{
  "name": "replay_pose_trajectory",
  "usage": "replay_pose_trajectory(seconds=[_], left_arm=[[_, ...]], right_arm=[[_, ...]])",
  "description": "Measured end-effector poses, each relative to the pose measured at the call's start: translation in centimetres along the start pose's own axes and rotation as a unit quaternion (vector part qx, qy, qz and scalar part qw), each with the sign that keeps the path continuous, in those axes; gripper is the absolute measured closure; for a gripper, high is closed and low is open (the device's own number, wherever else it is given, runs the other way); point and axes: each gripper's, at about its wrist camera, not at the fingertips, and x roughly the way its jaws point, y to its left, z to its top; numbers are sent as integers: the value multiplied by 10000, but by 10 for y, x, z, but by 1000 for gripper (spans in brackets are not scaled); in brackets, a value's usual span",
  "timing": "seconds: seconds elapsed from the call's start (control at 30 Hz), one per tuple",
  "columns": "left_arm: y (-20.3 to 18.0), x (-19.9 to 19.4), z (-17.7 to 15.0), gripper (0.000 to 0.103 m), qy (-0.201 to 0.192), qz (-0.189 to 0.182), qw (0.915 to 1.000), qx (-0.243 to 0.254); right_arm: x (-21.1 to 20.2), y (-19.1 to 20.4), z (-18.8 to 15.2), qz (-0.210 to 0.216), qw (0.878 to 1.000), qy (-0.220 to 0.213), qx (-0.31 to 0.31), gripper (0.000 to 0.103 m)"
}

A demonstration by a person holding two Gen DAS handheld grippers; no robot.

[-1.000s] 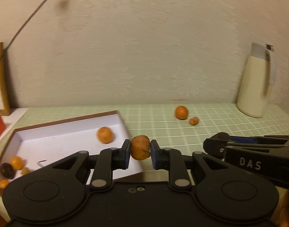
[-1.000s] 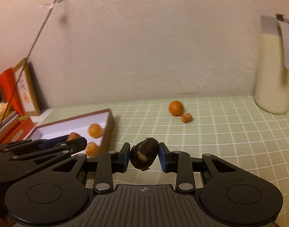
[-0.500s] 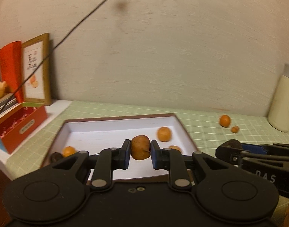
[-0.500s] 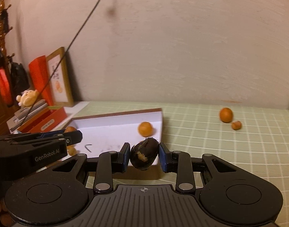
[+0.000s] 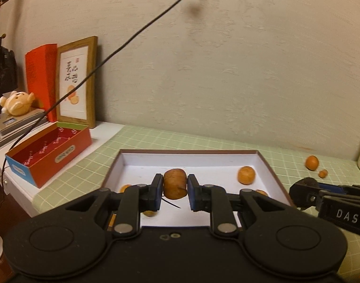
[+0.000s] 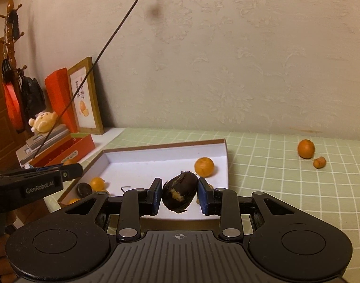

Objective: Organize fruits
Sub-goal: 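Carry the orange piece with the left tool while the right tool carries the dark fruit over the box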

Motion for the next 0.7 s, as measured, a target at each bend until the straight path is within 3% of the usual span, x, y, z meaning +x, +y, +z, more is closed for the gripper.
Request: replay_pose_trajectory(seconds=[0.7], left_arm=[[36, 47, 3, 91, 299, 420, 9986, -124]], right_arm=[[70, 5, 23, -198, 9997, 111, -64, 70]])
